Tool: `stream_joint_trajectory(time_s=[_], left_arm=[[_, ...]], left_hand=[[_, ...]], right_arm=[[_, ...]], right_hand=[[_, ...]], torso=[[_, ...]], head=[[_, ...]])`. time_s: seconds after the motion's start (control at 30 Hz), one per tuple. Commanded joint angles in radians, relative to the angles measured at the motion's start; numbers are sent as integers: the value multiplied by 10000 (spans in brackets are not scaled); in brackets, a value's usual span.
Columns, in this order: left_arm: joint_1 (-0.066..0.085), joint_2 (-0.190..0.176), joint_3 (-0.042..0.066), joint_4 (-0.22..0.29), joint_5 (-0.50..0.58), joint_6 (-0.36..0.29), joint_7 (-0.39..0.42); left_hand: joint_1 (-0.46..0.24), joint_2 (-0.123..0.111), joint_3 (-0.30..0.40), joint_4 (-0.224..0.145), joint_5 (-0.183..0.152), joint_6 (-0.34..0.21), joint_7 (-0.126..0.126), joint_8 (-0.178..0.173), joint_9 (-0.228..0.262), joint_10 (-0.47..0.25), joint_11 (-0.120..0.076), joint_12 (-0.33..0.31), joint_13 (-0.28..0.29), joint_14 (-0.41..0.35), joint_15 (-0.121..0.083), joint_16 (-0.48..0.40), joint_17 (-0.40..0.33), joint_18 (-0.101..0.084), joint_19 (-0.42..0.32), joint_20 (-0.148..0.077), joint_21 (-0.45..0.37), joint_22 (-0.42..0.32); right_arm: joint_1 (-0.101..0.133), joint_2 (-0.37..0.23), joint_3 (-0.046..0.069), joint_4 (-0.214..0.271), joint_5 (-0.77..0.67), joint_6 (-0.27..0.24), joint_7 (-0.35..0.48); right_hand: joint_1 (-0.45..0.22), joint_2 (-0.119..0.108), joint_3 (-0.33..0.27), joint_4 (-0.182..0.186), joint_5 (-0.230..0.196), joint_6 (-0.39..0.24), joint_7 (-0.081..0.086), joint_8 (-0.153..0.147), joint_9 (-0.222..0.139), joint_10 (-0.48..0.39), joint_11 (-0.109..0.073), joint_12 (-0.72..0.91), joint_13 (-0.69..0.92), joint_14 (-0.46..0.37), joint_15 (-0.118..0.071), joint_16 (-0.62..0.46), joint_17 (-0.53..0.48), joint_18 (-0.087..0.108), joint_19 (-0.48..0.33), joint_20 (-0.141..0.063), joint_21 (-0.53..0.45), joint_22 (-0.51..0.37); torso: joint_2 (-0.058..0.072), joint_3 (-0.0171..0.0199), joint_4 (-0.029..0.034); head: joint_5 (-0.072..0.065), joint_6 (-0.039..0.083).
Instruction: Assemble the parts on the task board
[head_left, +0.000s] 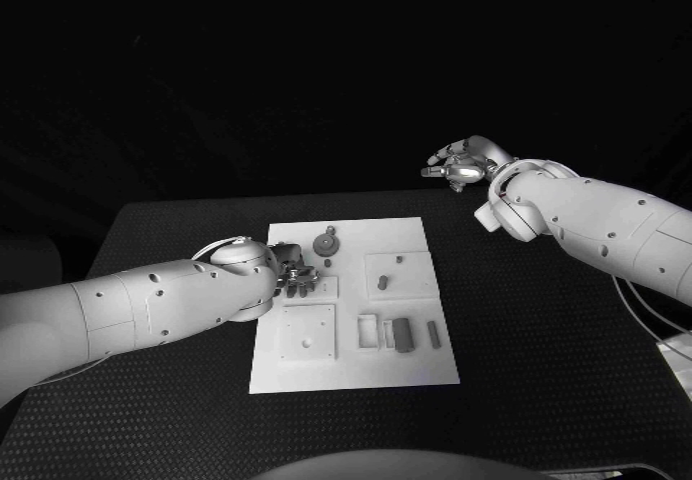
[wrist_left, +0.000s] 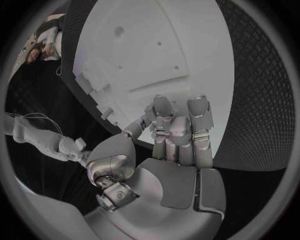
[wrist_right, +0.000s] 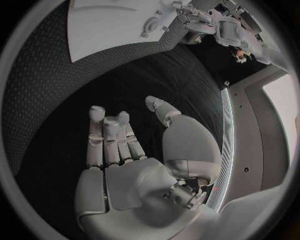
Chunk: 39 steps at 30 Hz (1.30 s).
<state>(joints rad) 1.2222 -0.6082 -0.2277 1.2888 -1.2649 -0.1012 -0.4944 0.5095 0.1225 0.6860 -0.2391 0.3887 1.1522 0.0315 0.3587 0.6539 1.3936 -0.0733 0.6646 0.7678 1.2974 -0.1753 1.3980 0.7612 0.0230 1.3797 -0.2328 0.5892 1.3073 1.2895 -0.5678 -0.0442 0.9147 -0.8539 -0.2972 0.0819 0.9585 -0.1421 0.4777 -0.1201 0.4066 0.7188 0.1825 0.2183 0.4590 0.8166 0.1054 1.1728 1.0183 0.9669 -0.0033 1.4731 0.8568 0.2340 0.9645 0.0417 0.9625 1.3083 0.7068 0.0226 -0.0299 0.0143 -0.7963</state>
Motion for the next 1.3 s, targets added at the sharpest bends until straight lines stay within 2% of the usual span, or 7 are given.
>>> stream_joint_trajectory(time_s=[0.03,0.23,0.47,0.67,1.03,1.3], left_arm=[[-95,-6,-72,-32,127,300,-93],[-95,6,-72,-51,154,306,-95],[-95,63,-71,-144,172,396,-110],[-91,188,-70,-312,71,617,-167],[-88,335,-64,-399,-104,899,-216],[-86,310,-63,-403,-59,814,-219]], left_hand=[[319,434,298,-188,78,21,11,-27,-121,25,-18,45,-14,17,-48,67,-14,157,160,-97,51,198],[313,484,364,-210,128,28,13,-30,-125,27,-17,46,-19,17,-46,72,-16,153,163,-92,57,199],[323,483,429,-222,-28,26,16,-40,-132,29,-14,48,-28,19,-43,76,-24,156,175,-93,65,196],[468,522,549,-252,1,33,13,-41,-132,33,-18,50,-35,23,-46,81,-30,162,189,-98,74,196],[1016,311,589,-52,-102,38,15,-33,-114,51,-15,61,-55,36,-40,104,-42,153,224,-78,89,189],[1065,137,439,82,-218,8,30,-45,-113,38,-1,64,-60,28,-29,100,-55,144,207,-63,80,187]], right_arm=[[-2,2,4,11,-51,142,34],[-2,-8,4,14,-51,141,32],[-2,-20,4,25,-51,142,31],[-2,-17,4,31,-51,141,33],[-2,-2,4,27,-51,177,29],[-2,-18,4,54,-50,182,27]], right_hand=[[-99,8,-4,-12,25,-17,340,55,-15,-48,-2,56,-13,-64,15,46,-13,278,-59,3,-67,158],[-100,9,-3,-12,25,-19,340,56,-18,-48,-2,59,-15,-64,16,48,-15,278,-58,3,-67,158],[-104,10,-4,-9,24,-19,340,58,-20,-49,-2,61,-18,-64,16,49,-16,278,-58,3,-67,158],[-110,7,-5,-5,24,-20,341,60,-22,-50,-1,63,-21,-65,16,50,-18,278,-58,4,-67,158],[-122,10,-6,6,24,-21,341,64,-26,-51,0,66,-25,-66,17,53,-21,278,-58,5,-68,158],[-133,6,-8,15,24,-24,342,65,-29,-53,0,68,-29,-67,18,53,-24,278,-58,6,-69,158]], torso=[[-1,-2,0],[0,2,-4],[1,2,-1],[1,8,-6],[2,7,-2],[1,-1,-1]], head=[[-13,-7],[-16,-10],[-33,-17],[-18,-7],[-39,-15],[-65,-18]])
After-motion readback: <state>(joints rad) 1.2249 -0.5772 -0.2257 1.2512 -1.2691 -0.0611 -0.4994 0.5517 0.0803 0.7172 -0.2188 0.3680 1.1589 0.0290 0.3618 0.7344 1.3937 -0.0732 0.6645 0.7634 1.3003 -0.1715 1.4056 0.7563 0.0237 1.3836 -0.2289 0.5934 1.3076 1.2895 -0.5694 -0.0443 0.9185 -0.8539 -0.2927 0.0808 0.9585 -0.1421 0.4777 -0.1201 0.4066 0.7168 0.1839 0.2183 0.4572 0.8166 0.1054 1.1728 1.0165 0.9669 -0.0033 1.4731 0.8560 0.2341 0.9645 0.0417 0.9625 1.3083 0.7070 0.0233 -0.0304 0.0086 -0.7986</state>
